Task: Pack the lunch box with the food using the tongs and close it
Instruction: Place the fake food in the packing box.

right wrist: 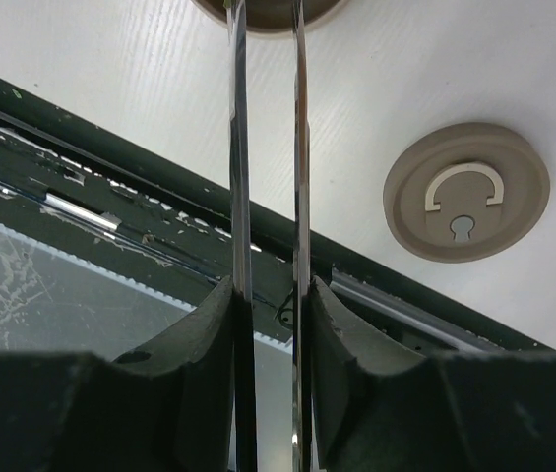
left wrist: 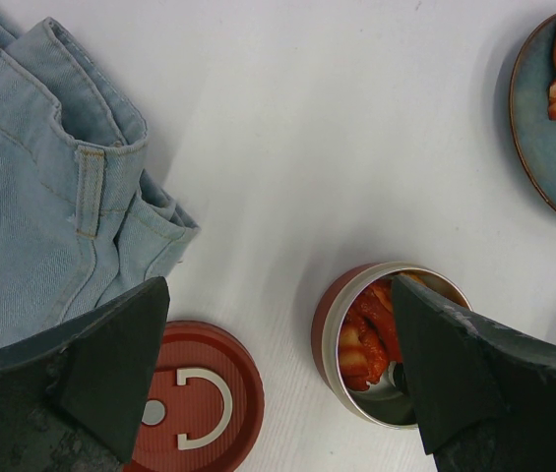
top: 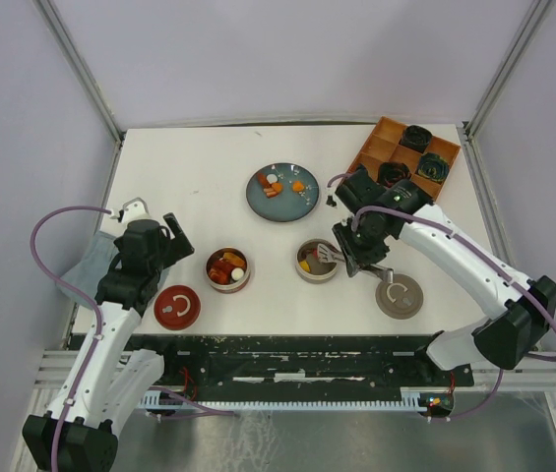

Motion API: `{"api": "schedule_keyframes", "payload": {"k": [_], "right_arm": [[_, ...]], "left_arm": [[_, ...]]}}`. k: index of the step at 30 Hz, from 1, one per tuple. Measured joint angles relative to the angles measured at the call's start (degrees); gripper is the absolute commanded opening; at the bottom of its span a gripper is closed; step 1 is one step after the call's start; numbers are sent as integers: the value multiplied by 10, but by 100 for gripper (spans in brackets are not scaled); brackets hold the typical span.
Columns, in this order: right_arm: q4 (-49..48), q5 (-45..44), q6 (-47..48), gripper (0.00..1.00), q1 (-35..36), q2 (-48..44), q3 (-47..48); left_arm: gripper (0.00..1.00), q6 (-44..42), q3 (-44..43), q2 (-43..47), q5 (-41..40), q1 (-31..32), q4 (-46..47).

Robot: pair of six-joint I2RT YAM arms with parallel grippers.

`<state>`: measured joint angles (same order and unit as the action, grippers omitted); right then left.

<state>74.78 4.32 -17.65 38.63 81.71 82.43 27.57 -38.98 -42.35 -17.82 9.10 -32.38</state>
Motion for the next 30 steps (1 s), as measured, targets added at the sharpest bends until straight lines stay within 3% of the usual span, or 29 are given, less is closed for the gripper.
{"api": "schedule_keyframes", "payload": {"k": [15,20,30], "right_arm": [[-14,9,0,41,12,34,-27],[-17,8,2,51,15,46,-31],[-19,-8,4,47,15,46,-27]], "left_arm": [[100,0,0,0,2,0,0],[100,0,0,0,2,0,0],[100,0,0,-4,2,0,0]]}}
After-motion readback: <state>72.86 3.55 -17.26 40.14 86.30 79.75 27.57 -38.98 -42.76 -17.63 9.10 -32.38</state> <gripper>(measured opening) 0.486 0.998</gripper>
